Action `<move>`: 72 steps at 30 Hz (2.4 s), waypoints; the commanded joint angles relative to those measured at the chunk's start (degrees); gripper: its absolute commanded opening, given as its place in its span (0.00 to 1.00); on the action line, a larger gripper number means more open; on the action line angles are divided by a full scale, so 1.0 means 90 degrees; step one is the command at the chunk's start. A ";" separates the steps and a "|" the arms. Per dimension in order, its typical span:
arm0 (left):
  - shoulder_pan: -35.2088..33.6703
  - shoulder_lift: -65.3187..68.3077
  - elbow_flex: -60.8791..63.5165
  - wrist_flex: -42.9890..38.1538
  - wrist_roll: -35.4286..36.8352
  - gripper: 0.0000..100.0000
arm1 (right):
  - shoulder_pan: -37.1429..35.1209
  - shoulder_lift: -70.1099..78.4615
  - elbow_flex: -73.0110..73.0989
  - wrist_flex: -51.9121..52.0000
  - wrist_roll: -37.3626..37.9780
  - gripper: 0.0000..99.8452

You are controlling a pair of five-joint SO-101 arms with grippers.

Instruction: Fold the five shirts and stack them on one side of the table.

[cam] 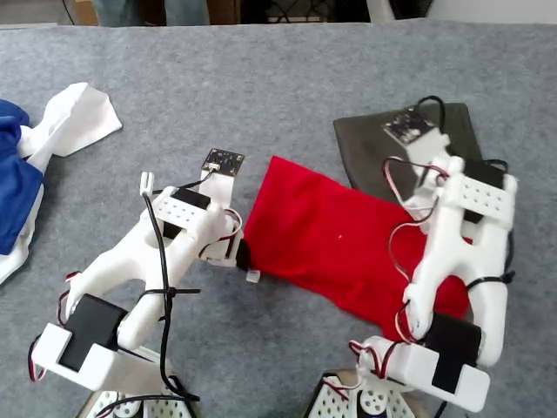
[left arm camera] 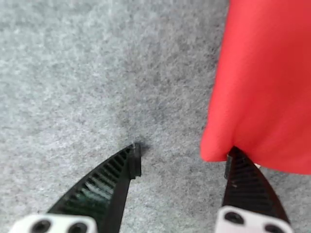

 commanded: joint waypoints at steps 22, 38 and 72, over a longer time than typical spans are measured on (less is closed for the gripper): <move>-0.0054 0.0000 -0.0161 -0.0010 0.0068 0.28 | -0.0234 0.1626 -0.1187 0.0283 -0.0586 0.04; -0.0317 0.0000 -0.0181 -0.0010 0.0078 0.24 | -0.0225 0.1597 -0.1187 0.0547 -0.0596 0.09; -0.0317 0.0000 -0.0181 -0.0010 0.0078 0.24 | -0.0283 0.0239 0.0112 0.0088 -0.0996 0.22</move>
